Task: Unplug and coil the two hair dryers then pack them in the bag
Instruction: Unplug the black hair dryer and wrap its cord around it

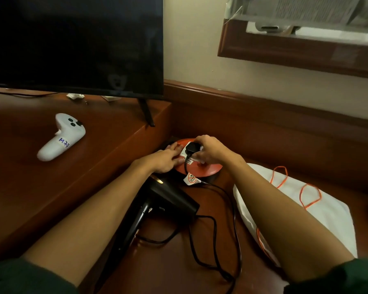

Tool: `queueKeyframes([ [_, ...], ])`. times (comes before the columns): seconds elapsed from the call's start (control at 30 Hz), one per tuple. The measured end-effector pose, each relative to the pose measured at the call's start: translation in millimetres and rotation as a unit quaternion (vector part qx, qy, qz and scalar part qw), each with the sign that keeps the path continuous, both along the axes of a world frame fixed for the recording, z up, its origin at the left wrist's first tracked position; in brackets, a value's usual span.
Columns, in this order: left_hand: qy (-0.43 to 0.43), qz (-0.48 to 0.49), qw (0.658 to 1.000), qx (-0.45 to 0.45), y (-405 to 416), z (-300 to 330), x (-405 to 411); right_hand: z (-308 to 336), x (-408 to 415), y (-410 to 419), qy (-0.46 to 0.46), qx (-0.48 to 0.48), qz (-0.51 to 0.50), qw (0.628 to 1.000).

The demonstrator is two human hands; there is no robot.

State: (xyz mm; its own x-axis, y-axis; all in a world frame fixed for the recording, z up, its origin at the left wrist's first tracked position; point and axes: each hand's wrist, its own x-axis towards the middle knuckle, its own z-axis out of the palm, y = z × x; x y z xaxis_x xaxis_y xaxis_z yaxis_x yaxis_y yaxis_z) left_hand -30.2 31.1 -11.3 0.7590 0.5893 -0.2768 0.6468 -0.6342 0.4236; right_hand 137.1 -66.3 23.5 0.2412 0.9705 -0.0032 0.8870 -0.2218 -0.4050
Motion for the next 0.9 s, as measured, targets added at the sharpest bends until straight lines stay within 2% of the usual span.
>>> queueKeyframes([
  [0.1,-0.004,0.006,1.0,0.001,1.1,-2.0,0.2,1.6,1.9,1.9,-0.029,0.004,0.012,0.999],
  [0.27,-0.005,0.008,1.0,0.002,0.4,-2.1,0.5,4.5,5.8,1.1,-0.018,0.0,0.022,1.0],
  [0.43,-0.005,-0.014,1.0,0.018,3.1,-4.1,0.9,18.9,12.6,-6.9,0.101,0.114,0.006,0.988],
  [0.5,-0.003,-0.003,1.0,0.019,3.5,-5.2,0.4,18.9,11.7,-13.6,0.11,0.123,0.004,0.986],
  [0.7,-0.096,0.059,0.991,0.067,-8.1,4.3,-8.1,11.9,12.9,-59.2,0.092,0.124,-0.01,0.988],
  [0.9,-0.208,0.107,0.964,0.123,-46.0,20.0,-24.1,-3.6,3.7,-117.2,0.042,0.059,-0.025,0.997],
])
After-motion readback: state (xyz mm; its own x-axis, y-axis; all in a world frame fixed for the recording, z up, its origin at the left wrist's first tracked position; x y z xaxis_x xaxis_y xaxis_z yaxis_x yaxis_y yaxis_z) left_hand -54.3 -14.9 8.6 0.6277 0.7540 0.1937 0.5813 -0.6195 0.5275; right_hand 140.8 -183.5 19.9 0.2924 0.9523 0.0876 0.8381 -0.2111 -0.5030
